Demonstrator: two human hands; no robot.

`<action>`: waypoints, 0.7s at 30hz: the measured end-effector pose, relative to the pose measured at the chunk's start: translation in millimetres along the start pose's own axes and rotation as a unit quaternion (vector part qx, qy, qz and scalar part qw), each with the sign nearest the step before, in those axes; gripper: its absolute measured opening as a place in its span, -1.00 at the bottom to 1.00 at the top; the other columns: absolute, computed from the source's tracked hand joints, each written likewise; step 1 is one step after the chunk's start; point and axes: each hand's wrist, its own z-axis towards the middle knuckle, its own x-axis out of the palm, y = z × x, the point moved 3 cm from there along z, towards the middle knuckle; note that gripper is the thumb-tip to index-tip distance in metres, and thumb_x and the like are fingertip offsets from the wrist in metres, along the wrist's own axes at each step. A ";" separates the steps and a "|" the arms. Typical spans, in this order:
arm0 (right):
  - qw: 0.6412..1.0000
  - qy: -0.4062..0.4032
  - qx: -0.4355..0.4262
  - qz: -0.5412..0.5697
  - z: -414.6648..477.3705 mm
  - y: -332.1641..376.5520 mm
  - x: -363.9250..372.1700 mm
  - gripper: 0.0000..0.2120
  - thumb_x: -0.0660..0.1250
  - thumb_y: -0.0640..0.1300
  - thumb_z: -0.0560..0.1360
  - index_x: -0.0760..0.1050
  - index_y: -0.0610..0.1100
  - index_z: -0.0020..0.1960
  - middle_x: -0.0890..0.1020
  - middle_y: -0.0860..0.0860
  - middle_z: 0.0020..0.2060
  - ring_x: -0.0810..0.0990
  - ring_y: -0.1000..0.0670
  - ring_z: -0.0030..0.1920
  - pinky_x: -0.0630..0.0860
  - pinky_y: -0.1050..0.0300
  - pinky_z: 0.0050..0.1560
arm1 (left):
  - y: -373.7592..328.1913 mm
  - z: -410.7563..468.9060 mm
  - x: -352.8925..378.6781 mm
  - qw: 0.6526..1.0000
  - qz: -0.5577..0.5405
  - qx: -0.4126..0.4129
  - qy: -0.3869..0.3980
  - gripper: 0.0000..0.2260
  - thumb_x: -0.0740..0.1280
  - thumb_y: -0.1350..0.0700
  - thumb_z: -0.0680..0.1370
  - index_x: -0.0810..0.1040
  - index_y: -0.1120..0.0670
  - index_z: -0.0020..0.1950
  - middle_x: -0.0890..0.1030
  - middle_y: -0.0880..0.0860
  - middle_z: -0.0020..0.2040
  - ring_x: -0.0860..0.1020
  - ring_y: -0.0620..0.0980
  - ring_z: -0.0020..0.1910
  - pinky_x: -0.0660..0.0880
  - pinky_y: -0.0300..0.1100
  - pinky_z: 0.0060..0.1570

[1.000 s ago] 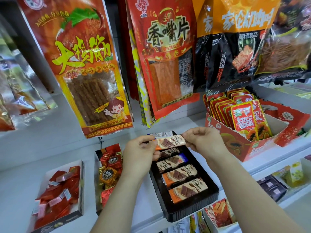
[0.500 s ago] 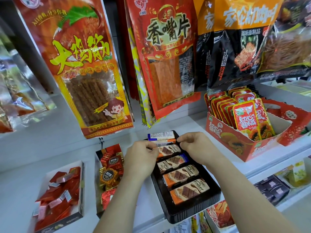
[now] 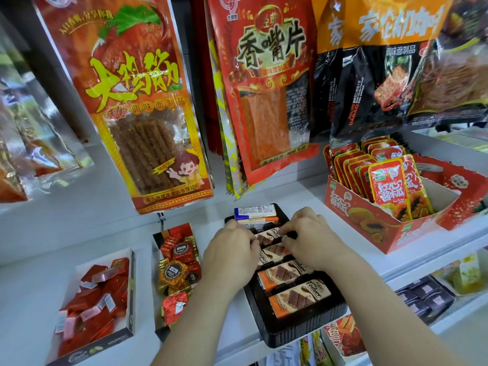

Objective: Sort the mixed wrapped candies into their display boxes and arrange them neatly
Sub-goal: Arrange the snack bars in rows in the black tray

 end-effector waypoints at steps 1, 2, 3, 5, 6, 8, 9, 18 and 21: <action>1.000 -0.004 -0.001 0.004 -1.1 0.3 -0.3 -0.73 0.23 -0.08 0.56 0.57 0.01 0.23 0.38 -0.04 0.25 0.40 -0.12 0.25 0.40 0.08 0.23 | 0.1 -0.1 0.5 1.000 0.005 0.010 0.005 -0.75 0.18 0.01 0.61 0.64 -0.03 0.12 0.48 -0.04 0.10 0.50 -0.04 0.07 0.48 -0.16 0.00; 1.000 -0.007 -0.001 0.011 -1.7 0.3 -0.9 -0.73 0.24 -0.09 0.55 0.58 0.01 0.22 0.41 -0.04 0.25 0.46 -0.10 0.21 0.44 0.08 0.21 | -0.1 0.2 0.9 1.000 0.012 0.020 0.010 -0.74 0.17 0.03 0.61 0.63 -0.02 0.15 0.49 -0.03 0.11 0.50 -0.03 0.08 0.45 -0.17 0.01; 1.000 -0.008 0.002 0.015 -2.5 0.2 -1.8 -0.73 0.24 -0.10 0.55 0.59 0.00 0.21 0.44 -0.04 0.24 0.50 -0.08 0.19 0.47 0.07 0.19 | 0.0 0.5 1.0 0.999 0.018 0.029 0.016 -0.74 0.17 0.04 0.60 0.62 -0.02 0.16 0.51 -0.03 0.11 0.50 -0.03 0.09 0.44 -0.18 0.02; 1.000 -0.006 0.007 0.018 -3.6 -1.1 -3.6 -0.74 0.24 -0.11 0.54 0.61 0.01 0.16 0.49 -0.02 0.21 0.53 -0.06 0.15 0.50 0.06 0.14 | -0.3 0.3 -0.3 0.999 0.026 0.035 0.030 -0.74 0.20 0.05 0.59 0.61 -0.02 0.18 0.53 -0.03 0.14 0.52 -0.03 0.10 0.44 -0.18 0.05; 1.000 -0.004 0.007 0.020 -3.9 -2.2 -4.7 -0.75 0.23 -0.12 0.54 0.63 0.02 0.12 0.51 -0.01 0.19 0.54 -0.05 0.13 0.51 0.05 0.12 | -0.8 -0.6 -1.9 0.998 0.028 0.033 0.038 -0.75 0.21 0.05 0.58 0.62 -0.02 0.17 0.54 -0.03 0.14 0.53 -0.02 0.09 0.46 -0.17 0.05; 1.000 0.007 0.004 0.025 -5.2 -3.6 -6.9 -0.76 0.24 -0.13 0.53 0.67 0.02 0.04 0.55 0.01 0.16 0.56 -0.02 0.10 0.53 0.02 0.10 | -2.1 -3.5 -5.3 0.998 0.022 0.026 0.051 -0.76 0.24 0.05 0.55 0.65 -0.03 0.12 0.59 -0.04 0.09 0.55 -0.02 0.05 0.51 -0.16 0.03; 0.999 0.014 0.003 0.029 -5.9 -4.4 -7.4 -0.77 0.24 -0.14 0.53 0.67 0.01 0.01 0.57 0.01 0.14 0.56 -0.01 0.09 0.53 0.01 0.10 | -2.1 -4.7 -7.2 0.999 0.004 0.018 0.051 -0.78 0.25 0.05 0.54 0.66 -0.04 0.08 0.61 -0.06 0.04 0.56 -0.02 0.02 0.53 -0.14 0.02; 0.990 -0.037 0.010 0.134 3.9 -1.8 -2.9 -0.68 0.29 -0.13 0.54 0.45 -0.02 0.29 0.48 -0.05 0.22 0.50 -0.06 0.17 0.38 0.19 0.05 | 2.6 28.1 -8.3 0.999 -0.019 -0.020 -0.034 -0.58 0.15 0.05 0.62 0.29 -0.03 0.50 0.34 0.00 0.46 0.30 0.10 0.39 0.37 0.00 0.24; 0.992 -0.028 -0.017 0.125 5.8 5.8 4.3 -0.57 0.28 -0.15 0.55 0.36 -0.06 0.41 0.42 -0.03 0.34 0.42 -0.06 0.31 0.31 0.19 0.27 | 4.0 33.5 7.7 1.000 0.002 -0.017 0.014 -0.60 0.10 0.06 0.64 0.30 0.01 0.49 0.39 0.03 0.42 0.35 0.15 0.33 0.42 0.07 0.21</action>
